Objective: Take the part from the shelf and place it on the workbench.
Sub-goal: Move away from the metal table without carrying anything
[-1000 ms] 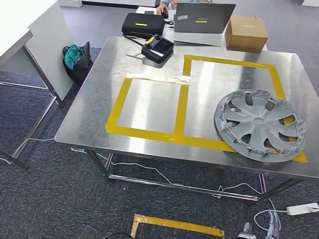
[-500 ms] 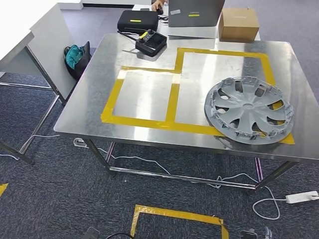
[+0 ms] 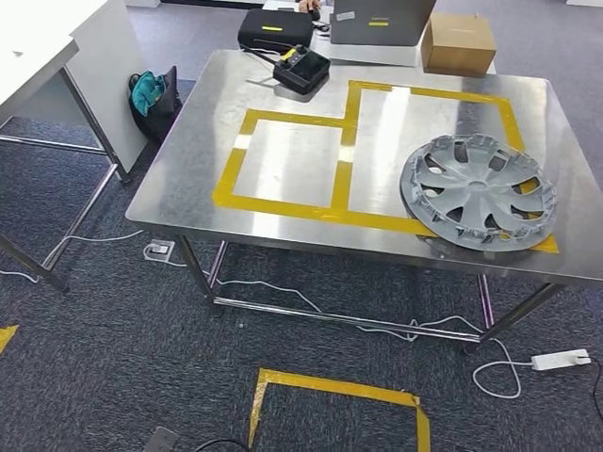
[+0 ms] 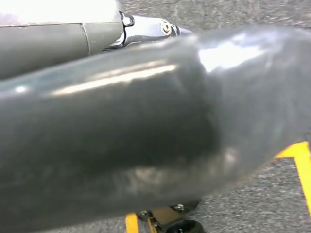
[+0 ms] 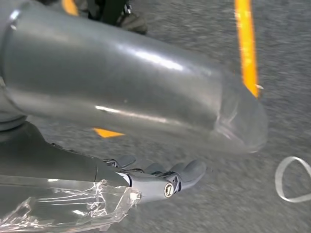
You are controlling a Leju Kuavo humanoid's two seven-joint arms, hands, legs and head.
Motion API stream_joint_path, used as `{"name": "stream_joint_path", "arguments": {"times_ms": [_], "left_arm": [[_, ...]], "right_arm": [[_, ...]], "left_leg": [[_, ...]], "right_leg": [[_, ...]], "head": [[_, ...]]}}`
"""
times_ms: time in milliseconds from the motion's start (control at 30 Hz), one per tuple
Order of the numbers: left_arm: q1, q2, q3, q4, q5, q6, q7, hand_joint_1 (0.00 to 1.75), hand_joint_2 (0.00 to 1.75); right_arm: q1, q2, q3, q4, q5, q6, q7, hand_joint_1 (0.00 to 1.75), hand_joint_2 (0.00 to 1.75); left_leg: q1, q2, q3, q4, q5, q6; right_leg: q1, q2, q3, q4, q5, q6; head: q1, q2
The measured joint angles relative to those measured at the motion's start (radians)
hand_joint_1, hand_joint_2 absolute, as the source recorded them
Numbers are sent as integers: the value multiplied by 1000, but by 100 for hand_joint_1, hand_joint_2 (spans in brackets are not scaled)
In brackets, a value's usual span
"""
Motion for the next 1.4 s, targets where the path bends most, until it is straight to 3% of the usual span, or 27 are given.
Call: {"name": "stream_joint_path", "arguments": {"times_ms": [33, 100, 167, 233, 300, 367, 433, 467, 500, 533, 567, 633, 667, 700, 767, 800, 867, 933, 967, 1000, 1033, 1100, 1167, 1200, 1300, 1333, 1400], "left_arm": [[0, -1, 5, 0, 2, 3, -2, 0, 0], [1, -4, 14, 0, 7, 9, -6, 0, 0], [2, -7, 22, 0, 10, 14, -11, 0, 0], [4, -11, 28, 0, 10, 17, -14, 0, 0], [9, -16, 35, 0, 10, 22, -16, 0, 0], [14, -23, 41, 0, 10, 25, -16, 0, 0], [16, -31, 43, 0, 10, 25, -16, 0, 0], [17, -35, 44, 0, 10, 24, -16, 0, 0], [18, -40, 44, 0, 10, 23, -16, 0, 0], [19, -43, 44, 0, 10, 23, -16, 0, 0], [19, -46, 44, 0, 10, 22, -16, 0, 0], [18, -49, 45, 0, 10, 22, -16, 0, 0], [17, -50, 46, -1, 10, 22, -16, 0, 0], [17, -52, 47, -1, 10, 22, -16, 0, 0], [19, -54, 50, -1, 10, 21, -16, 0, 0], [19, -55, 51, -1, 10, 19, -16, 0, 0], [20, -57, 55, -2, 11, 10, -16, 0, 0], [21, -60, 59, -3, 9, -2, -16, 0, 0], [22, -62, 60, -3, 8, -6, -16, 0, 0], [22, -64, 61, -3, 6, -8, -16, 0, 0], [23, -66, 61, -3, 4, -9, -15, 0, 0], [23, -69, 63, -4, -1, -9, -14, 0, 0], [23, -72, 65, -6, -7, -8, -14, 0, 0], [23, -73, 66, -7, -13, -6, -13, 0, 0], [24, -78, 67, -8, -42, 10, -7, 0, 0], [24, -81, 67, -8, -51, 16, -2, 0, 0], [23, -87, 66, -8, -61, 25, 3, 0, 0]], "right_arm": [[-6, -3, -3, 16, 10, -6, 2, 0, 0], [-18, -8, -4, 41, 34, -28, 10, 0, 0], [-31, -12, -4, 62, 51, -46, 19, 0, 0], [-38, -16, -4, 80, 59, -50, 28, 0, 0], [-42, -21, -5, 94, 68, -51, 36, 0, 0], [-45, -24, -6, 102, 80, -54, 39, 0, 0], [-46, -27, -6, 108, 87, -55, 41, 0, 0], [-46, -29, -6, 111, 88, -55, 43, 0, 0], [-46, -30, -6, 113, 88, -55, 44, 0, 0], [-46, -32, -6, 115, 89, -54, 45, 0, 0], [-46, -33, -6, 117, 89, -54, 46, 0, 0], [-48, -34, -6, 119, 89, -53, 46, 0, 0], [-49, -34, -6, 121, 89, -52, 47, 0, 0], [-49, -34, -6, 122, 89, -52, 47, 0, 0], [-50, -35, -6, 125, 89, -52, 47, 0, 0], [-49, -36, -6, 126, 90, -52, 47, 0, 0], [-47, -39, -7, 128, 96, -54, 46, 0, 0], [-47, -41, -7, 129, 102, -55, 43, 0, 0], [-47, -42, -8, 129, 104, -56, 41, 0, 0], [-47, -44, -10, 129, 105, -56, 40, 0, 0], [-47, -45, -11, 129, 106, -56, 40, 0, 0], [-48, -48, -12, 129, 108, -56, 39, 0, 0], [-55, -48, -15, 129, 110, -53, 34, 0, 0], [-57, -49, -19, 129, 109, -52, 29, 0, 0], [-57, -53, -40, 129, 94, -41, 9, 0, 0], [-57, -56, -48, 129, 90, -36, 3, 0, 0], [-57, -63, -61, 129, 87, -25, -2, 0, 0]], "left_leg": [[0, 0, -11, 2, 8, -2], [-1, -2, -29, 8, 21, -10], [-3, -1, -38, 11, 35, -21], [-3, -1, -43, 9, 49, -32], [0, -2, -53, 20, 34, -42], [1, -2, -83, 99, -49, -52], [2, -1, -122, 238, -145, -59], [1, -1, -130, 289, -164, -59], [1, -1, -122, 309, -160, -59], [1, -1, -94, 286, -138, -56], [0, -1, -49, 227, -110, -52], [-4, -1, 60, 69, -75, -40], [-6, -1, 97, 10, -71, -34], [-9, -2, 114, -23, -72, -29], [-10, 0, 109, -38, -63, -19], [-9, 1, 102, -40, -54, -12], [-4, 4, 83, -44, -32, 1], [-4, 5, 57, -39, -12, 5], [-4, 6, 43, -36, -4, 5], [-3, 6, 30, -32, 4, 3], [-2, 6, 17, -26, 10, 0], [3, 5, -10, -11, 21, -9], [3, 3, -33, 8, 31, -21], [2, 3, -40, 14, 37, -26], [3, 2, -53, 23, 42, -41], [5, 2, -62, 39, 17, -45], [6, 2, -93, 129, -82, -52]], "right_leg": [[0, 0, 38, -40, 23, -1], [-1, 2, 149, -195, 62, -5], [1, 8, 212, -297, 73, -13], [4, 11, 203, -305, 78, -25], [3, 8, 185, -306, 90, -42], [1, 5, 168, -306, 110, -58], [2, 3, 144, -304, 132, -64], [3, 1, 130, -303, 142, -63], [4, -1, 116, -302, 151, -62], [5, -2, 105, -300, 159, -60], [6, -2, 94, -299, 167, -58], [8, -2, 78, -297, 183, -51], [8, -2, 72, -297, 192, -47], [8, -3, 68, -298, 201, -42], [5, -3, 60, -301, 215, -31], [5, -2, 52, -295, 206, -26], [4, 0, 24, -228, 138, -15], [2, 1, -14, -91, 45, -6], [0, 1, -24, -31, 21, -2], [-2, 1, -19, 0, 18, 2], [-4, 1, 5, -10, 35, 5], [-9, 1, 99, -130, 81, 14], [-11, 7, 185, -260, 85, 14], [-10, 10, 199, -289, 76, 9], [-8, 10, 175, -287, 84, -21], [-8, 8, 164, -286, 93, -32], [-8, 6, 140, -287, 118, -50]], "head": [[0, 0], [0, 0], [-1, 0], [-1, 0], [0, 0], [-5, 0], [-8, 0], [-8, 0], [-8, 0], [-8, 0], [-8, 0], [-8, 0], [-7, 0], [-7, 0], [-8, 0], [-9, 0], [-6, 0], [-1, 0], [0, 0], [0, 0], [0, 0], [0, 0], [1, 0], [1, 0], [1, 0], [0, 0], [-2, 0]]}}
